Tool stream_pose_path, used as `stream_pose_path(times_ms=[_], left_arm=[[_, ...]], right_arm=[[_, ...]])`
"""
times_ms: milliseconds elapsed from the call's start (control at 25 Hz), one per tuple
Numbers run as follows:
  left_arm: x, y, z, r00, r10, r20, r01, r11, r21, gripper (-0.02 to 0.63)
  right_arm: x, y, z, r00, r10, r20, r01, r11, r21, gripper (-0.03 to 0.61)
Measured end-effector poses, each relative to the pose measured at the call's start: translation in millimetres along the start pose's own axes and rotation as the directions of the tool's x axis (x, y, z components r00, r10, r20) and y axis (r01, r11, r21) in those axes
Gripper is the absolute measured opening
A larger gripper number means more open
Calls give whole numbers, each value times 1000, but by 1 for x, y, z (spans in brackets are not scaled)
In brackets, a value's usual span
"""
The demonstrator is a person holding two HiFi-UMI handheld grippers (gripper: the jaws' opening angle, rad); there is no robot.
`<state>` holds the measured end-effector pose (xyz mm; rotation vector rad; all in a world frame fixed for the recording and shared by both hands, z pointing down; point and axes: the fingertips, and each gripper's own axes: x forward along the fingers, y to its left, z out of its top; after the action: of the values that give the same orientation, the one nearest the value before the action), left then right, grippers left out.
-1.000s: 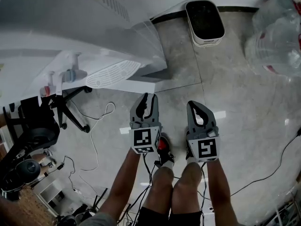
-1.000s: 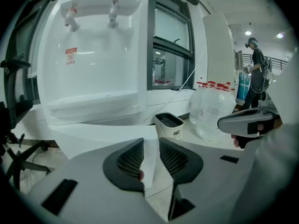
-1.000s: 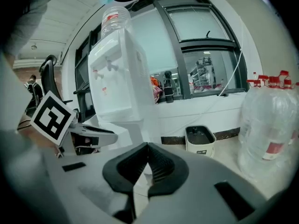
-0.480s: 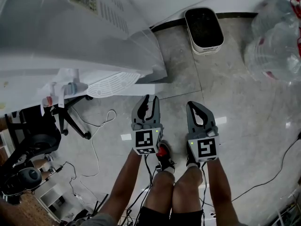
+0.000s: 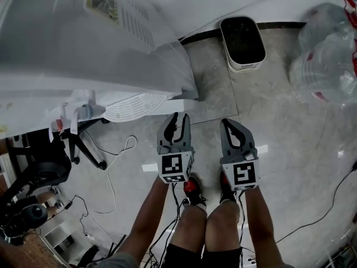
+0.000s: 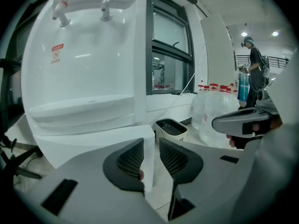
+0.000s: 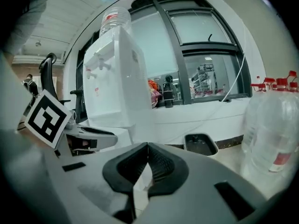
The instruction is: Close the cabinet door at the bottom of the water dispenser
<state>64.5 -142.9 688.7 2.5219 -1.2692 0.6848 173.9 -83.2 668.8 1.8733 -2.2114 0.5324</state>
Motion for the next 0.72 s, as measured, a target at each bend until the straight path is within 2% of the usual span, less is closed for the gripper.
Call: stream_pose_path(times_ms=[720], left_arm=[[19, 6, 8, 1000, -4, 31, 4, 1000, 16, 124]], right_arm=[[18, -2, 3, 1000, -4, 29, 4, 1000, 9, 18]])
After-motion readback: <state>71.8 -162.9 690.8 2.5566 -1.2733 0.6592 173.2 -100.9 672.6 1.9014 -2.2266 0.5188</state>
